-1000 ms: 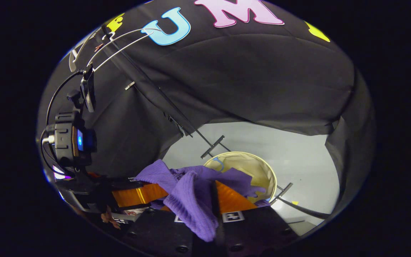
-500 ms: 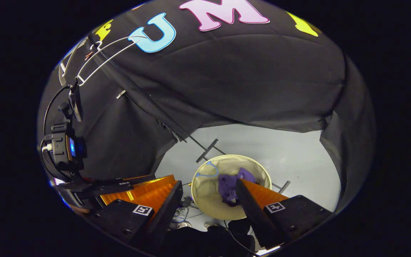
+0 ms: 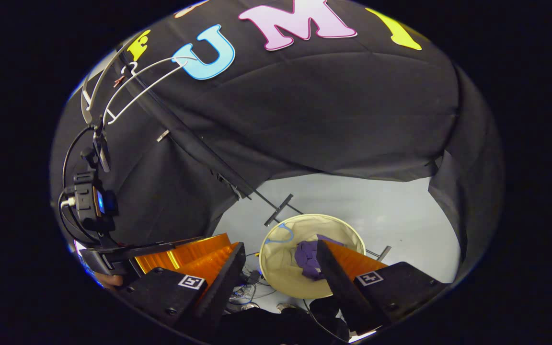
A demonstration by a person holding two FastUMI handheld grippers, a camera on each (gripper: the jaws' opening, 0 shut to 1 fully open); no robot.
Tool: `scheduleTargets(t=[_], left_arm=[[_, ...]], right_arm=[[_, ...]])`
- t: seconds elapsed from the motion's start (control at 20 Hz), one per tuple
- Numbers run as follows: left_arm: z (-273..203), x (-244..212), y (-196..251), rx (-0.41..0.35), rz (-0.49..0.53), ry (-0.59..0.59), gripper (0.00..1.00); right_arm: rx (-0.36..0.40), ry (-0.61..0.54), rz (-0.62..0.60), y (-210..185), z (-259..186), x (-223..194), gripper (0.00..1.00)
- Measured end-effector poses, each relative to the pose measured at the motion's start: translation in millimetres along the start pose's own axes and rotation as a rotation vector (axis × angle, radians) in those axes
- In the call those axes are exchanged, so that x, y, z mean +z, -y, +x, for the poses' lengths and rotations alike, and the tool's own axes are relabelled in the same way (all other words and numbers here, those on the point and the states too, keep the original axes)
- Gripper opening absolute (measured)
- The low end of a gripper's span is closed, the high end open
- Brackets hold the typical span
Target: Grasp the clothes on the hanger with both hands and then place them into the laundry hamper below.
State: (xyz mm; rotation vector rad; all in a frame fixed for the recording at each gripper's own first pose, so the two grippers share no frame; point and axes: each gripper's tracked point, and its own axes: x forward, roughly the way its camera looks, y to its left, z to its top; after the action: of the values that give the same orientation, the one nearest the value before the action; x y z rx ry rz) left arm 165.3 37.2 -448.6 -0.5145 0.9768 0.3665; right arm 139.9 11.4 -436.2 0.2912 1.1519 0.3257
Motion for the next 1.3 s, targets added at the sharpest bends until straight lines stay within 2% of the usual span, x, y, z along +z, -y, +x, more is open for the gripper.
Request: scheduleTargets(t=[0.15,0.35,0.6,0.75,1.0,1.25,1.3], left_arm=[[-18,7,-7,0.001,0.023,0.041,0.96],[-60,31,-13,-0.012,0.105,0.168,0.95],[-130,60,-10,-0.13,0.236,0.336,0.95],[-178,67,-17,-0.178,0.337,0.44,0.95],[-275,84,-22,-0.272,0.433,0.633,0.95],[-375,96,-29,-0.342,0.46,0.835,0.95],[-391,98,-31,-0.355,0.457,0.868,0.92]], right_arm=[[-0.01,0.058,0.009,-7,-12,8,0.99],[-0.007,0.183,0.007,-35,-45,22,0.99],[-0.035,0.399,-0.021,-80,-101,41,0.98],[-0.088,0.543,-0.102,-105,-141,49,1.0],[-0.147,0.769,-0.189,-160,-216,55,0.98],[-0.184,1.009,-0.243,-209,-296,52,0.98],[-0.19,1.05,-0.248,-217,-312,50,0.99]])
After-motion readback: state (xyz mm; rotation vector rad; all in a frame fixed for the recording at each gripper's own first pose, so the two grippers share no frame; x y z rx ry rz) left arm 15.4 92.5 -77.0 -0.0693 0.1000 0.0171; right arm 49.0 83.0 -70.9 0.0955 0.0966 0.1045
